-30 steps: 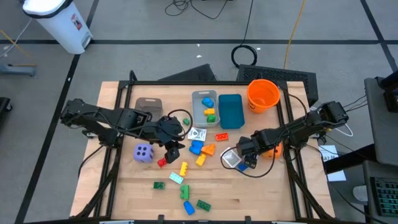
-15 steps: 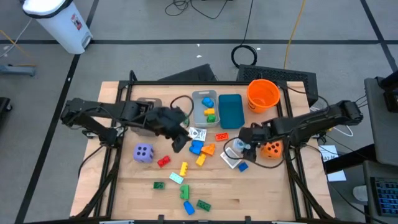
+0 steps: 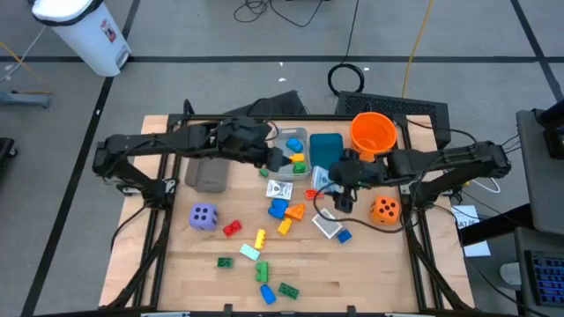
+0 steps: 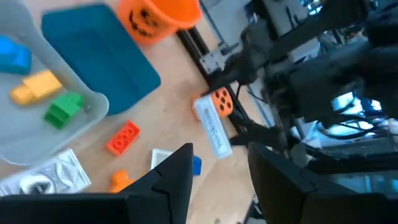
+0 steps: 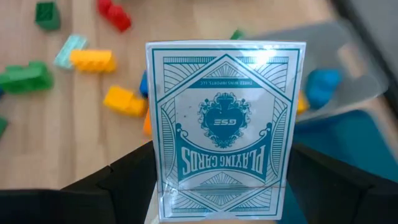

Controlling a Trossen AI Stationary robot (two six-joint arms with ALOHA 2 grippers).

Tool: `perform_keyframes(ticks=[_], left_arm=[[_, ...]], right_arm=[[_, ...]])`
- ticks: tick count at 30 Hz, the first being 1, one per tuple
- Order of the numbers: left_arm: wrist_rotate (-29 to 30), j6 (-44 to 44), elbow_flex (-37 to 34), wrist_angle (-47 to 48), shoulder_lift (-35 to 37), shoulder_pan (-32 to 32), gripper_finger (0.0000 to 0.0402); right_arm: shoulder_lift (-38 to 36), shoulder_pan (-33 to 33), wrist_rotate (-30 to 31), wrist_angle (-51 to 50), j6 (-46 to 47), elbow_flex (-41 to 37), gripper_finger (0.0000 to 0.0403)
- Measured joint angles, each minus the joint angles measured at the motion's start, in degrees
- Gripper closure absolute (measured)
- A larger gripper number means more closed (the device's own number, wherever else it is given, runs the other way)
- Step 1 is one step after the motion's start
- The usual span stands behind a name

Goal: Pick & Place Toys
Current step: Put the blue deck of cards into the black bin

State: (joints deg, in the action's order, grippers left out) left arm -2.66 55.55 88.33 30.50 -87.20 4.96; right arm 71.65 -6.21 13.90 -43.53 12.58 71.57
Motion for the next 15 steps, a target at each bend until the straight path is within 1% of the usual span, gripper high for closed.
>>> perform_keyframes(ticks=[3, 7, 9, 15], left_arm=[[-4.4, 1.2, 0.0, -1.9, -2.5, 1.0, 0.0242], [-7.7, 2.2, 0.0, -7.4, -6.3, 1.4, 0.0242], [-8.0, 2.3, 0.0, -11.7, -8.1, 1.4, 0.0242], [-7.9, 4.0, 0.0, -17.1, -11.9, 2.3, 0.0242]], right_arm=[[0.1, 1.4, 0.6, 0.1, -1.7, 1.7, 0.0098], [0.1, 2.8, 1.2, 0.3, -3.2, 2.3, 0.0095], [0.1, 3.1, 1.1, 0.0, -3.2, 2.3, 0.0095], [0.1, 3.2, 1.2, -1.1, -3.5, 2.2, 0.0098]])
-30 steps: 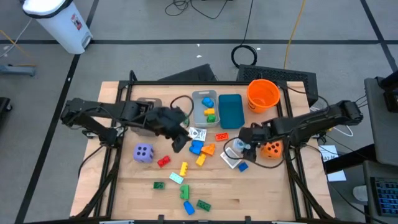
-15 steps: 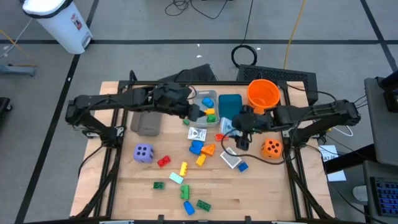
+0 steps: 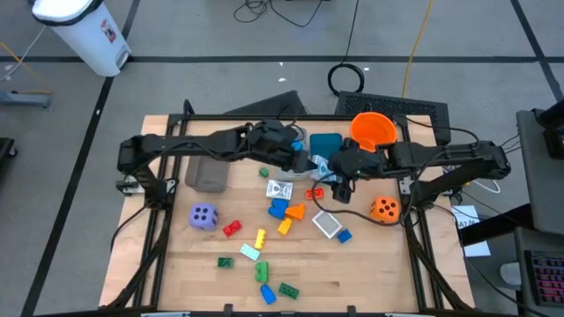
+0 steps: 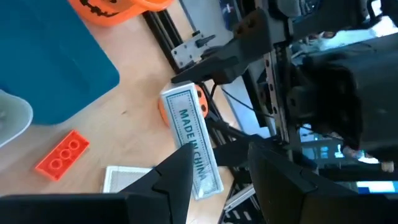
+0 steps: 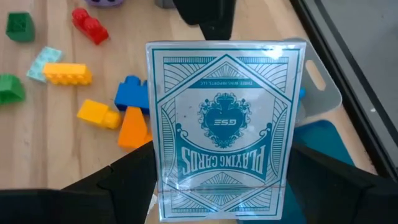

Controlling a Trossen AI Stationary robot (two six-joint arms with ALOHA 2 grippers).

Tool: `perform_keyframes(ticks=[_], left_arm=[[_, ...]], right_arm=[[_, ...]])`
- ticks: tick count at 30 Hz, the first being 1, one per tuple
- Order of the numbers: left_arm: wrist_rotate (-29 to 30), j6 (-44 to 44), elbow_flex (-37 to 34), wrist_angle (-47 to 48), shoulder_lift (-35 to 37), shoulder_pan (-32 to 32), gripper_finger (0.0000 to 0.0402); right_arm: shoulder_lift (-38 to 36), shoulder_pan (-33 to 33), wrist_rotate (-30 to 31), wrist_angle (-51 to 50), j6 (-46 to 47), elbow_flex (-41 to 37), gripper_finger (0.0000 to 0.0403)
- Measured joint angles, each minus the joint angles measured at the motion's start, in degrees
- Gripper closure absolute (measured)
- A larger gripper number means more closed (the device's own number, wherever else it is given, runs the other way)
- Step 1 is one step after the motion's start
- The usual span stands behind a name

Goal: Pick & Place Toys
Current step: Put the blue deck of cards into the black bin

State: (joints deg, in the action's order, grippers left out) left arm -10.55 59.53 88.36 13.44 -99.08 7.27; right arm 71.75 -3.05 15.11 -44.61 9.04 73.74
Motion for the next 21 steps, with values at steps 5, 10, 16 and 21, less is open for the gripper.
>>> perform_keyframes(ticks=[5, 10, 16, 21], left_arm=[[-0.4, 0.8, 0.0, -1.0, -1.8, 0.2, 0.0242], [-0.5, -2.0, 0.0, -1.2, -2.0, 0.7, 0.0243], [-1.5, -2.9, 0.0, -1.3, -1.3, 2.2, 0.0243], [-2.9, -2.6, 0.0, -1.2, -1.3, 2.7, 0.0243]], right_arm=[[0.1, 0.0, 0.2, -1.9, -0.2, -0.1, 0.0095], [0.1, 0.0, 0.6, -3.0, 0.4, -0.1, 0.0098], [0.0, 0.0, 1.4, -4.5, 0.4, -0.1, 0.0093], [0.0, 0.0, 1.4, -4.5, 0.5, -0.1, 0.0097]])
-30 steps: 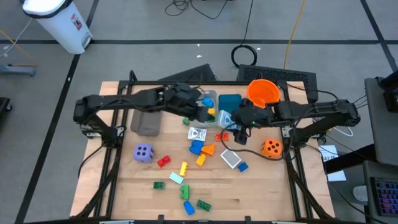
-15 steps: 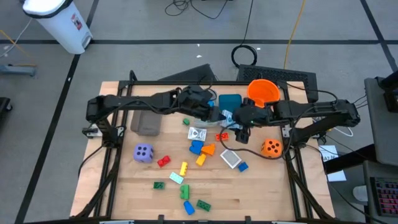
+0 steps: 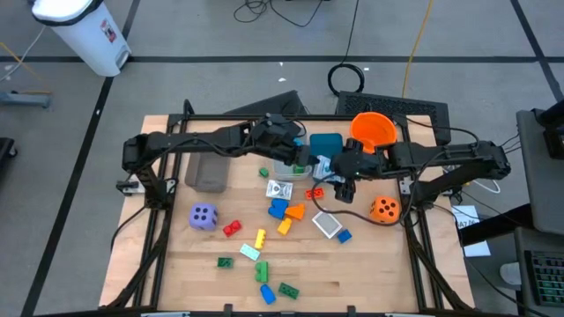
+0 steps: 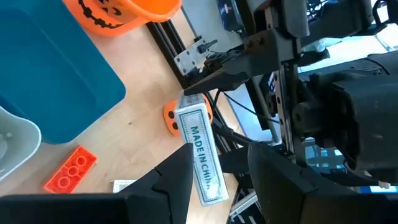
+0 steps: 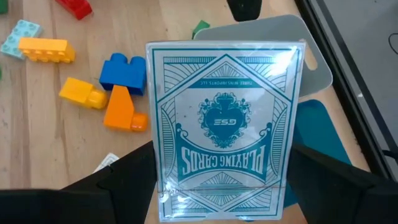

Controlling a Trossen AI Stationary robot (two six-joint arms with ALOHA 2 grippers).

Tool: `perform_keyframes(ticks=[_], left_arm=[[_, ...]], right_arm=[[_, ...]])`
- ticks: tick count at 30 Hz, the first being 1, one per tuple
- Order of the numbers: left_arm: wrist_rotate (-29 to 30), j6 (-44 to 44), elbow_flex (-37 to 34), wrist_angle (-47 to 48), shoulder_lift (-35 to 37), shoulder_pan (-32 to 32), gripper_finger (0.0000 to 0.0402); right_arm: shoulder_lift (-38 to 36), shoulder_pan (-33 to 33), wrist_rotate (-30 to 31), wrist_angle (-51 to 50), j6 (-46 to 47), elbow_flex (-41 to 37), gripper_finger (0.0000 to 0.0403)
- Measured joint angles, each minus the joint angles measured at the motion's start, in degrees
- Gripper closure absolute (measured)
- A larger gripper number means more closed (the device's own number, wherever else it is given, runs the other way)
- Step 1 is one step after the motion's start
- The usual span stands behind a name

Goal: Pick & Place Toys
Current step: Put the blue deck of cards into the black bin

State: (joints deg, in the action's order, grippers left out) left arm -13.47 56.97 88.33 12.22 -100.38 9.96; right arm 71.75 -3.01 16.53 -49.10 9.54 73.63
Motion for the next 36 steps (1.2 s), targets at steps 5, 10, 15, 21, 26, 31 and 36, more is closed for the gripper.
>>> perform_keyframes(ticks=[5, 10, 15, 21, 26, 31, 36], left_arm=[[0.0, -0.1, 0.0, 0.0, 0.0, 0.0, 0.0243], [1.0, -0.3, 0.0, 0.0, -0.3, -0.1, 0.0243], [1.5, -1.4, 0.0, 1.0, -0.3, -0.1, 0.0243], [1.7, -2.5, 0.0, 2.7, -0.3, -0.1, 0.0243], [2.2, -2.7, 0.0, 2.7, -0.3, -0.1, 0.0243], [3.0, -2.6, 0.0, 2.5, -0.3, -0.1, 0.0243], [3.3, -2.5, 0.0, 2.6, -0.3, -0.1, 0.0243]], right_arm=[[0.0, 0.0, 0.0, 1.5, 0.0, 0.0, 0.0094], [0.0, 0.0, 0.0, 2.7, 0.0, -0.1, 0.0094], [0.0, 0.0, 0.1, 3.0, 0.0, -0.1, 0.0099], [0.0, 0.0, 0.0, 3.9, 0.1, -0.1, 0.0094], [0.0, 0.0, 0.1, 4.3, 0.2, -0.1, 0.0099], [0.0, 0.0, 0.2, 5.6, 0.2, -0.1, 0.0095], [0.5, 0.0, 0.3, 7.1, -1.0, -0.1, 0.0098]])
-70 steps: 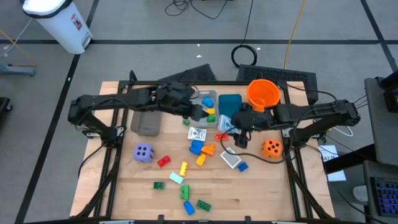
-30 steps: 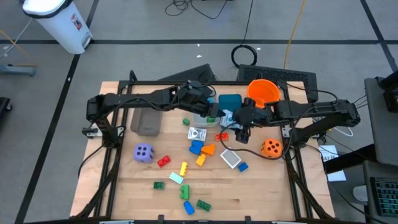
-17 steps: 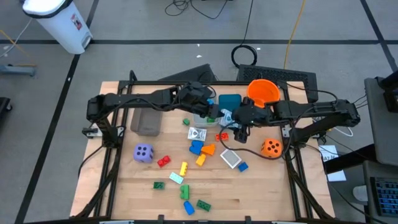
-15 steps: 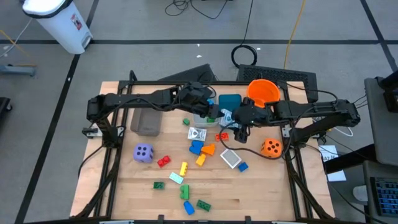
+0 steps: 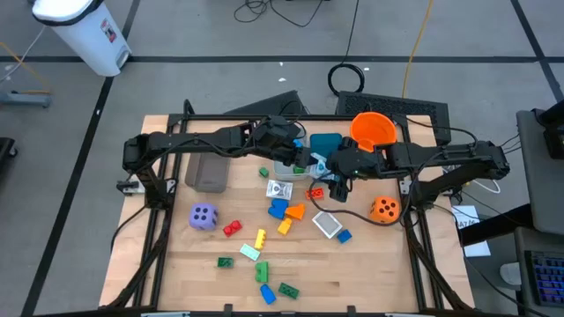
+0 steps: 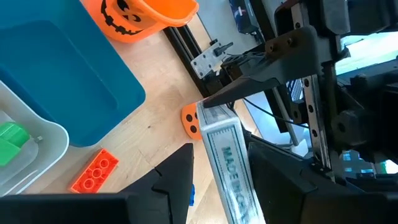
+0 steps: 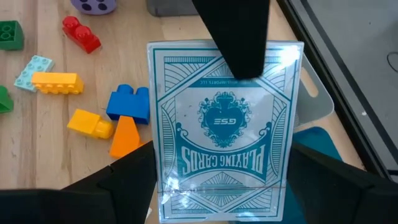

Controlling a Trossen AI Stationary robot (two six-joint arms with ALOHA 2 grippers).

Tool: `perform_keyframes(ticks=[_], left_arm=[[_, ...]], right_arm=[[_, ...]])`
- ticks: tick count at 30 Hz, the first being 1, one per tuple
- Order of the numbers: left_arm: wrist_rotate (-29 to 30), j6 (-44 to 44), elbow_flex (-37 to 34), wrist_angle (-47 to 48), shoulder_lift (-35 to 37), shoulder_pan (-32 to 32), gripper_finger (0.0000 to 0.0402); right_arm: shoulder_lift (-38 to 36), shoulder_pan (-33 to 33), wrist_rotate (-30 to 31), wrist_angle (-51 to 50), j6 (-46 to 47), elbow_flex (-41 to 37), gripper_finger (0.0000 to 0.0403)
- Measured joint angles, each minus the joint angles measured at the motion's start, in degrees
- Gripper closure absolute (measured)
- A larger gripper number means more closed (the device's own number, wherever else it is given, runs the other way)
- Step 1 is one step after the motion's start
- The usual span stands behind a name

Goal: Pick & Place Toys
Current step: Put the blue deck of cards into the black bin

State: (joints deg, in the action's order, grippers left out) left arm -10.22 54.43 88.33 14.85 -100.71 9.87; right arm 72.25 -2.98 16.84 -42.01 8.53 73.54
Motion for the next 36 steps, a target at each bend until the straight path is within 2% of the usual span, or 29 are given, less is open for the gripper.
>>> perform_keyframes(ticks=[5, 13, 16, 21, 29, 36], left_arm=[[0.0, 0.0, 0.0, 0.2, 0.0, 0.0, 0.0249], [-0.3, 0.4, 0.0, 0.6, 0.0, 0.1, 0.0323], [-0.7, -0.2, 0.0, 0.5, 0.0, 0.2, 0.0323], [-4.9, -3.8, 0.0, 0.4, 0.0, 1.1, 0.0322], [-7.0, -6.6, -0.1, 2.8, 2.8, 2.9, 0.0318], [-3.8, -13.8, 0.0, 15.6, 11.3, 6.3, 0.0316]], right_arm=[[0.7, 0.0, 0.0, 2.0, -0.3, 0.0, 0.0096], [1.2, 0.0, 0.8, 1.8, -1.0, 0.0, 0.0094], [1.1, 0.0, 0.7, 1.9, -0.9, 0.0, 0.0085], [0.2, 0.0, -0.9, 2.2, -0.5, 0.0, 0.0071], [-4.3, 0.0, -0.7, 0.6, 1.0, 0.0, 0.0072], [-9.2, 0.9, -0.2, 0.4, 3.4, -0.1, 0.0074]])
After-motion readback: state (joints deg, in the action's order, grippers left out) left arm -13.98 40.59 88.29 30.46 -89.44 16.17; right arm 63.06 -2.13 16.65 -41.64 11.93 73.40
